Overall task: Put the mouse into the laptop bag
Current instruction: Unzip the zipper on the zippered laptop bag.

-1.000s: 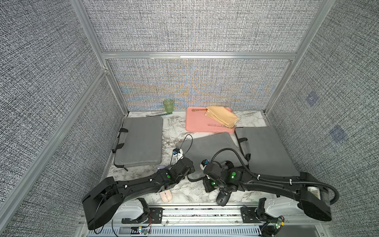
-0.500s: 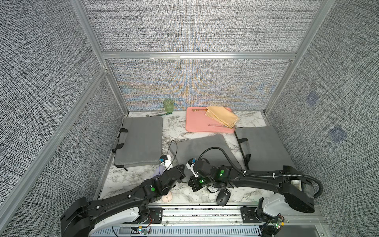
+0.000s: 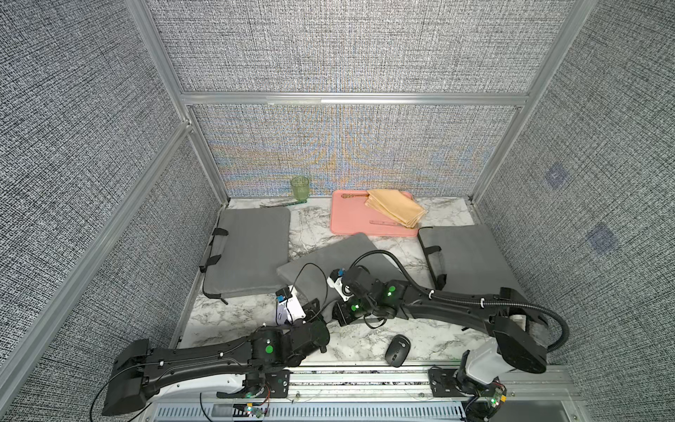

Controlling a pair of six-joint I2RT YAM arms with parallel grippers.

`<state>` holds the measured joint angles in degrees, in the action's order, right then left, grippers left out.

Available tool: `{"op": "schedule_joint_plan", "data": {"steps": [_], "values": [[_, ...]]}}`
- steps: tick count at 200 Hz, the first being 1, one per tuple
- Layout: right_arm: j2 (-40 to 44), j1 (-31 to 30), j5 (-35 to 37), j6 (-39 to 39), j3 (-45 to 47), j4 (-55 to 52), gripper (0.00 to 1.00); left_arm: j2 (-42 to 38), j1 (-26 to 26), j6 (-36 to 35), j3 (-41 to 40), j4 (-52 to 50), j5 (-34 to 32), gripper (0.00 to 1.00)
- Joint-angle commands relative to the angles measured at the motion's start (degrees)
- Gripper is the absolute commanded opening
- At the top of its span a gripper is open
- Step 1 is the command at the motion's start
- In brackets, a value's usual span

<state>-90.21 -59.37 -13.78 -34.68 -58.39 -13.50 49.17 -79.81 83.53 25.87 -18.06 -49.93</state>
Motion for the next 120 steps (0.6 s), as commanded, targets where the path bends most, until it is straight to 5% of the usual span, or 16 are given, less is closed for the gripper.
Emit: {"op": "schedule_joint_plan", "data": {"steps": [1, 22, 52, 99, 120], "values": [[2.4, 2.9, 10.8, -0.1, 4.1, 2.8, 0.00, 4.4, -2.5, 0.0, 2.4, 6.2, 0.9, 0.58], [7.7, 4.6, 11.5, -1.3, 9.5, 2.0, 0.00, 9.2, -3.0, -1.3, 5.1, 7.9, 3.0, 1.00], [14.7, 4.8, 13.6, -2.6, 15.1, -0.6, 0.00, 9.9, -2.5, -1.8, 7.1, 2.6, 1.4, 0.99], [20.4, 4.0, 14.2, -5.1, 20.8, -0.4, 0.00, -1.9, 1.1, -1.7, 5.4, -10.0, 3.1, 0.99], [20.2, 2.8, 15.9, -5.3, 20.7, -1.1, 0.00, -6.7, 5.4, 7.3, 4.2, -20.6, 8.0, 0.99]]}}
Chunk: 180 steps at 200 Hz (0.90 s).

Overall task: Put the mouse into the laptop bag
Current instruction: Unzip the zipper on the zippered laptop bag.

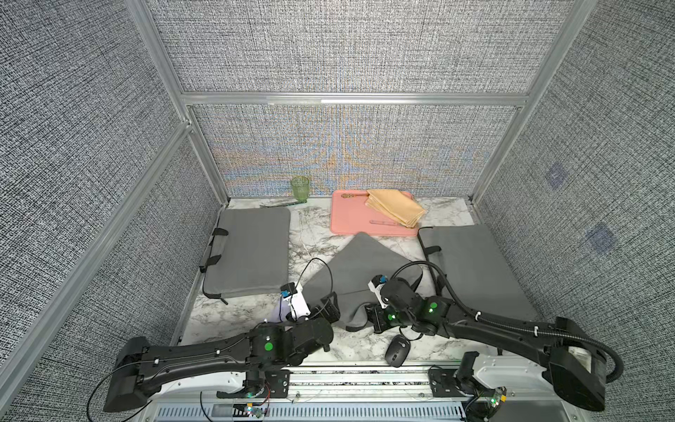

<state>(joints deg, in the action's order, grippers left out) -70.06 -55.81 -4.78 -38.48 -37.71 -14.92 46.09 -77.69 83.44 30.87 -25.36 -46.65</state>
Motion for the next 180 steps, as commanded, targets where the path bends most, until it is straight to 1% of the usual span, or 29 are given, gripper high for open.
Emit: {"op": "schedule_joint_plan", "data": {"steps": [1, 10, 17, 31, 46, 74, 95, 105, 116, 125, 128, 134, 135, 140, 143, 146, 156, 180], "values": [[0.0, -0.8, 7.0, -1.6, 0.0, 0.3, 0.00, -3.7, 3.5, 7.8, -0.8, -14.2, 4.8, 0.99], [0.1, -1.0, 7.7, -1.5, 0.2, 0.2, 0.00, -5.2, 4.7, 10.5, -1.0, -18.2, 6.9, 0.99], [0.2, -1.1, 8.3, -1.7, 0.3, 0.0, 0.00, -6.0, 5.0, 10.5, -2.0, -17.9, 8.1, 0.99], [0.7, -1.5, 9.2, -1.7, 0.5, -0.4, 0.00, -6.7, 5.1, 8.9, -5.2, -11.2, 11.5, 0.99], [1.1, -2.1, 10.0, -1.7, 0.5, -1.0, 0.00, -5.4, 5.2, 6.5, -7.8, -2.4, 14.0, 0.99], [1.5, -3.9, 12.0, -1.6, 0.3, -2.8, 0.00, 1.7, 5.4, 4.7, -5.7, 3.4, 17.0, 0.99], [2.2, -5.4, 12.8, -1.9, 0.7, -3.6, 0.00, 9.3, 5.4, 4.3, -4.0, 8.8, 18.9, 1.00], [2.7, -6.2, 13.2, -2.0, 1.0, -3.9, 0.00, 12.7, 5.6, 4.6, -3.4, 10.8, 18.7, 0.92], [3.5, -7.1, 13.4, -2.1, 1.5, -4.3, 0.00, 16.0, 5.9, 5.0, -3.2, 13.3, 18.7, 0.79], [4.0, -7.8, 13.7, -2.3, 2.0, -4.3, 0.00, 18.2, 6.4, 4.6, -3.6, 16.5, 18.6, 0.61], [4.3, -8.1, 13.7, -2.5, 2.2, -4.3, 0.00, 19.0, 6.6, 4.6, -3.7, 17.5, 18.6, 0.54], [4.4, -8.6, 13.7, -2.5, 2.6, -4.2, 0.00, 20.2, 6.8, 4.7, -3.8, 19.0, 18.2, 0.36], [4.4, -8.7, 13.7, -2.6, 2.6, -4.2, 0.00, 20.4, 6.8, 4.7, -3.8, 19.2, 18.2, 0.35], [4.5, -9.2, 13.7, -2.7, 2.7, -4.4, 0.00, 21.3, 6.9, 4.9, -3.7, 19.9, 17.9, 0.20], [4.5, -9.6, 13.8, -2.9, 2.7, -4.6, 0.00, 21.8, 7.1, 5.1, -3.5, 20.1, 17.8, 0.13], [4.6, -10.0, 13.9, -2.9, 2.7, -4.9, 0.00, 22.1, 7.1, 5.2, -3.3, 20.2, 17.7, 0.09], [4.8, -11.5, 14.3, -3.3, 2.7, -5.8, 0.00, 23.8, 7.5, 5.4, -1.7, 19.3, 17.2, 0.00], [5.5, -15.9, 15.0, -3.6, 2.6, -6.3, 0.00, 26.1, 7.5, 5.8, 1.9, 16.4, 15.7, 0.00]]}}
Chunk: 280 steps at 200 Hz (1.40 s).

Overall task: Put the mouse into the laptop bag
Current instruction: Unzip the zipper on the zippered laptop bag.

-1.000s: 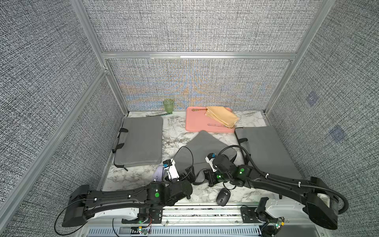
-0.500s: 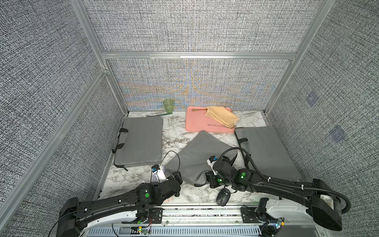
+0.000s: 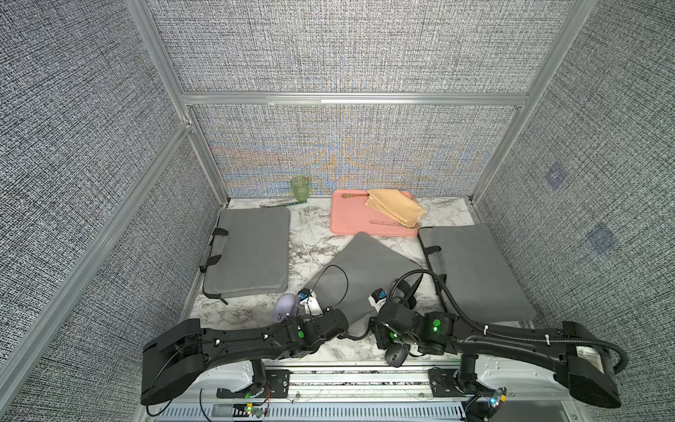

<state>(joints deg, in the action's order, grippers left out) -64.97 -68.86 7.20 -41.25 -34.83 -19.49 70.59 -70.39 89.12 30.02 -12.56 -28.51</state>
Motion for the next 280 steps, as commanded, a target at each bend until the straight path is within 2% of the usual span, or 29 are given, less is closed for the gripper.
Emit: {"op": "schedule_joint_plan", "data": {"steps": [1, 67, 131, 172, 195, 205, 249, 280], "values": [[0.4, -3.0, 3.0, -0.8, -0.3, -1.7, 0.00, 1.6, 0.2, 0.2, 2.8, 3.5, -2.5, 0.00], [-6.8, -13.7, 2.4, -0.5, -6.1, 0.5, 0.00, 2.2, 0.3, 0.9, 4.8, 2.6, -5.2, 0.00], [-13.3, -16.8, 0.7, -2.5, -9.4, 4.0, 0.00, 0.2, 0.6, 1.1, 4.1, 1.9, -7.4, 0.00], [-11.1, -15.6, 8.7, -6.1, -8.7, -0.3, 0.00, -5.2, 0.7, 5.4, 2.4, -3.8, -8.9, 0.00], [-11.7, -13.8, 7.7, -5.2, -7.0, 5.1, 0.00, -11.9, 0.8, 1.7, 0.7, -5.5, -13.2, 0.00], [-13.7, -12.9, 7.1, -5.0, -7.3, 6.5, 0.00, -15.7, 0.7, 2.8, 0.8, -9.3, -14.6, 0.00], [-24.4, -9.0, 3.6, -4.3, -10.9, 11.0, 0.00, -31.8, 0.8, -2.8, -0.5, -15.9, -17.9, 0.00], [-26.5, -3.5, 2.0, -3.5, -10.5, 12.4, 0.00, -33.6, 0.8, -2.0, -3.7, -15.1, -16.8, 0.00]]}}
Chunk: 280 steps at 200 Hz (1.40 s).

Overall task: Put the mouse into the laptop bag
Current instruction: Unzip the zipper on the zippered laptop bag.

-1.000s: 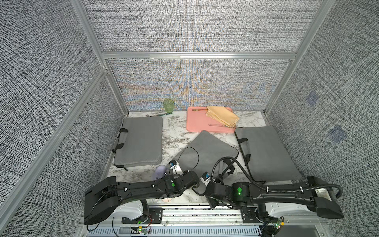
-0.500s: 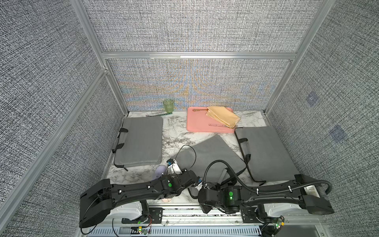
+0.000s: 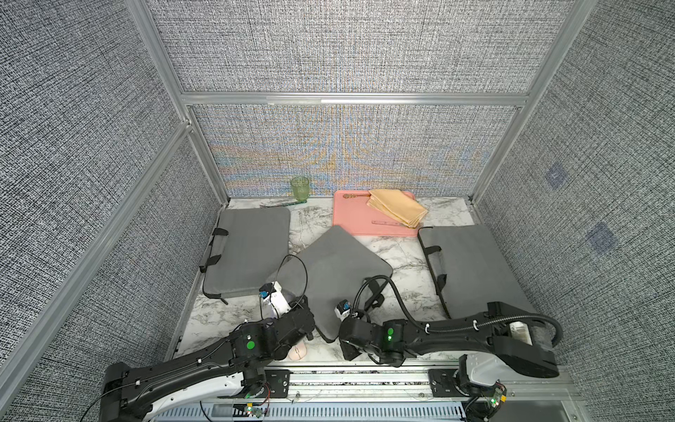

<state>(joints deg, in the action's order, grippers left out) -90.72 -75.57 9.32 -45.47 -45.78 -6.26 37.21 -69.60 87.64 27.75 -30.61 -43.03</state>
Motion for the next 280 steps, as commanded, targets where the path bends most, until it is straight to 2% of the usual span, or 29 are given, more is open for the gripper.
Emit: {"op": "schedule_joint_plan", "data": {"steps": [1, 41, 48, 54, 66, 72, 85, 105, 121, 146, 161, 182, 224, 255, 280], "values": [[-0.7, 3.4, -0.2, 0.8, 0.5, -0.9, 0.00, -0.1, 0.0, -0.4, -1.5, 3.1, -2.3, 0.00], [5.3, 12.1, -1.2, 2.9, 3.2, -2.7, 0.00, 13.0, -0.1, -0.3, -0.2, 11.6, 1.9, 0.00], [7.1, 13.3, -0.8, 3.3, 3.6, -3.8, 0.00, 15.8, -0.1, -0.5, 0.8, 12.8, 3.2, 0.12], [8.3, 14.3, -0.1, 3.7, 3.7, -5.1, 0.00, 18.3, -0.2, -0.6, 1.5, 14.0, 4.3, 0.26], [10.8, 17.1, -0.2, 4.5, 4.3, -6.9, 0.00, 22.5, -0.2, -0.8, 2.8, 17.4, 6.5, 0.62], [11.6, 18.3, -0.7, 5.0, 4.5, -7.4, 0.00, 24.8, -0.3, -0.8, 3.4, 18.9, 7.7, 0.74], [12.7, 20.3, -0.9, 5.7, 5.1, -8.5, 0.00, 29.3, -0.4, -1.5, 4.9, 22.7, 10.4, 0.86], [14.3, 23.6, -2.3, 5.9, 7.1, -9.0, 0.00, 37.0, -1.0, -1.3, 7.6, 27.5, 14.7, 0.95], [15.9, 24.9, -4.6, 6.4, 9.3, -7.8, 0.00, 42.9, -1.1, -0.9, 9.1, 32.2, 17.3, 0.94], [18.5, 23.6, -8.7, 8.0, 10.7, -8.3, 0.00, 49.4, -1.0, 2.6, 10.6, 35.3, 15.8, 0.76], [20.7, 20.5, -7.4, 8.7, 11.1, -10.1, 0.00, 51.1, -0.9, 2.1, 10.7, 36.6, 13.1, 0.68], [23.8, 15.6, -3.5, 8.0, 11.3, -14.6, 0.00, 50.9, -0.6, 3.2, 11.0, 33.6, 9.3, 0.68], [27.6, 8.0, -0.8, 5.7, 13.1, -18.5, 0.00, 48.9, -0.5, 2.2, 12.4, 30.8, 7.6, 0.70], [26.3, 3.2, 0.5, 4.8, 13.2, -17.9, 0.00, 49.4, -0.5, 1.7, 13.4, 30.7, 7.1, 0.70], [22.2, 0.7, 0.9, 4.8, 11.4, -15.8, 0.00, 49.6, -0.4, 1.7, 13.5, 31.5, 7.4, 0.70]]}}
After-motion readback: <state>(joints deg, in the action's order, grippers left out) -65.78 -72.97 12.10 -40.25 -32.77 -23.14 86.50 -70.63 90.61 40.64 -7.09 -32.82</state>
